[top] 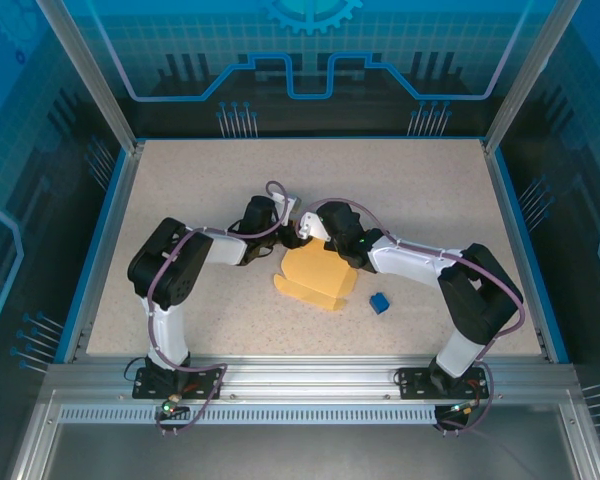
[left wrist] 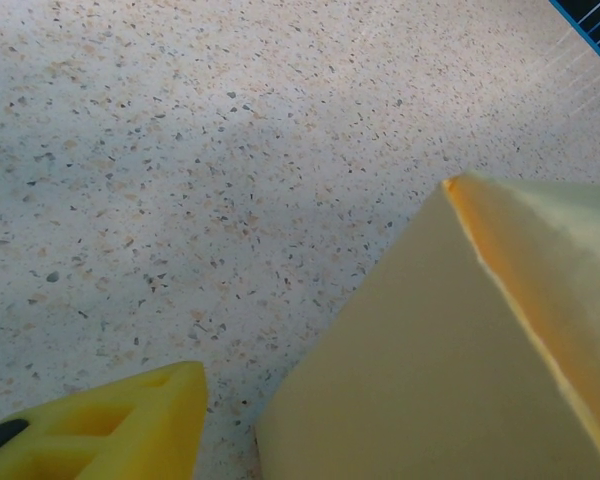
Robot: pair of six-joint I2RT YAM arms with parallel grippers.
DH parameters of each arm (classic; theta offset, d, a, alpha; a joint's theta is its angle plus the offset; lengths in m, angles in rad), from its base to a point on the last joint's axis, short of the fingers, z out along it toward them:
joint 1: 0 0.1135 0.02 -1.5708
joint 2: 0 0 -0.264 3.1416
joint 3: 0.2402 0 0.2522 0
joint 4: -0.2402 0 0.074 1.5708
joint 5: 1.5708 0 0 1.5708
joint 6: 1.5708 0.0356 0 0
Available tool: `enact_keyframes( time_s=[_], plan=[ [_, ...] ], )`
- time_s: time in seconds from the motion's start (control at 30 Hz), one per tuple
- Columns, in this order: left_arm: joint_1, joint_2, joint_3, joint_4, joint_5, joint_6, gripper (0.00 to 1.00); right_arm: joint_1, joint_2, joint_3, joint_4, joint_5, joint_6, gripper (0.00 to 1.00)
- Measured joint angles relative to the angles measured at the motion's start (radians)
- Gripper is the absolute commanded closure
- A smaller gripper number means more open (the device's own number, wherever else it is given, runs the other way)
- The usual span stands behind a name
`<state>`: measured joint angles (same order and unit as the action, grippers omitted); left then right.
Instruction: Fold the paper box
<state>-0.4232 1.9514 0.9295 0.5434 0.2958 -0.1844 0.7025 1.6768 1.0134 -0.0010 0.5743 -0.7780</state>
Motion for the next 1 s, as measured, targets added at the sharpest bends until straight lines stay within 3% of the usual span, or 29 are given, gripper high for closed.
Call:
enact_keyframes(
  time_s=[0.43, 1.0],
  plan=[
    [0.000, -0.002, 0.000, 0.009, 0.012, -0.029, 0.33, 0.000, -0.011, 0.000, -0.015, -0.012, 0.004, 1.00],
    [-0.013, -0.023, 0.006, -0.005, -0.016, -0.047, 0.66, 0.007, -0.011, 0.000, -0.016, -0.018, 0.026, 1.00]
  ],
)
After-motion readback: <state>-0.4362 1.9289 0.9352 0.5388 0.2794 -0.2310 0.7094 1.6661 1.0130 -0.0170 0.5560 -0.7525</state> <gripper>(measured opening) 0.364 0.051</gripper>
